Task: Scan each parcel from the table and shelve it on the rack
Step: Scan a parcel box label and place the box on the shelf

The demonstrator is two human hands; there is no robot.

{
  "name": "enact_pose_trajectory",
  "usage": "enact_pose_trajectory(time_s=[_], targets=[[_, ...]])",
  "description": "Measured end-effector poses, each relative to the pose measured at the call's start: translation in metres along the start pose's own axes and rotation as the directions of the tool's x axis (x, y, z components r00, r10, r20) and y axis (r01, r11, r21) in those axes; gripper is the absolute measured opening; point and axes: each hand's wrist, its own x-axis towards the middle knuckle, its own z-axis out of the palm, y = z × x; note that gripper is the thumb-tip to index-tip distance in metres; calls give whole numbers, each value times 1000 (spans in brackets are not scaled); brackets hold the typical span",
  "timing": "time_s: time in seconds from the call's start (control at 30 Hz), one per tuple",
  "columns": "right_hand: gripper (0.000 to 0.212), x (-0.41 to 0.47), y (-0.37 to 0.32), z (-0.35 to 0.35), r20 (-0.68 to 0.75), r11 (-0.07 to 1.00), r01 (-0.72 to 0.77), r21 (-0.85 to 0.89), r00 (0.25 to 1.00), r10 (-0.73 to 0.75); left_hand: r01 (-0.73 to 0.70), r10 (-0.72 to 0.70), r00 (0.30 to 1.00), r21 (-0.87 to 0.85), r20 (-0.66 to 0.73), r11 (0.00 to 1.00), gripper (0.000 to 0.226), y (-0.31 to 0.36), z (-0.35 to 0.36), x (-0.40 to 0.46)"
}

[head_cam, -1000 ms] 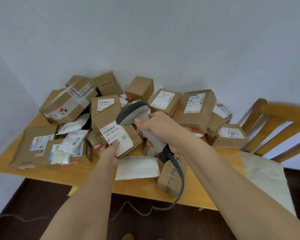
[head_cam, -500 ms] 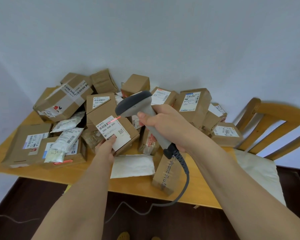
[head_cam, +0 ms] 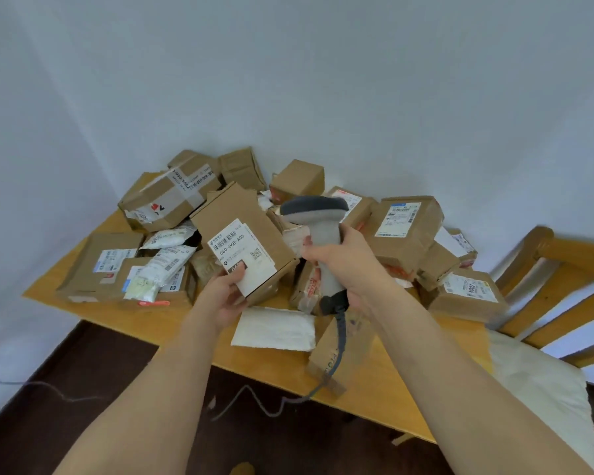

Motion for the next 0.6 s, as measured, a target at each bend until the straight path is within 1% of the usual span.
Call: enact_pose_trajectory(time_s=[0.03,0.1,0.17,0.23,0.27,0.37,0.4,0.43,0.5,0.53,0.6], targets=[[42,5,11,6,-19,999,-17,38,1000,18,-24,24,1000,-38,13,999,34,0,-5,-13],[46,10,32,25,-12,996,-18,91,1000,19,-86,90,995,-106,33,991,43,0,-22,-41],[46,6,50,49,65,992,-28,124,998,20,-147,153,988,-149,32,978,53,-2,-46,-69],[45,-10,61,74,144,993,-22,120,990,4,-206,213,977,-203,12,957,61,-4,-75,-98],[44,-21,64,85,180,992,-7,124,984,-15,-238,245,970,-225,1,945,68,-5,-91,-114],[44,-58,70,117,283,992,39,119,956,-71,-307,323,946,-273,15,912,108,-6,-135,-162],[46,-73,72,127,312,992,66,105,945,-96,-332,350,936,-277,19,902,112,-8,-149,-179],[50,-88,73,138,333,991,101,87,935,-125,-358,380,925,-282,26,890,107,-10,-163,-197],[56,-122,79,158,370,982,187,33,910,-186,-409,436,899,-295,31,864,83,-18,-189,-233],[57,-146,81,168,405,975,223,21,889,-212,-436,466,884,-297,34,850,76,-23,-204,-254],[60,-196,92,189,491,960,280,25,833,-256,-493,521,853,-298,20,818,79,-35,-239,-299]])
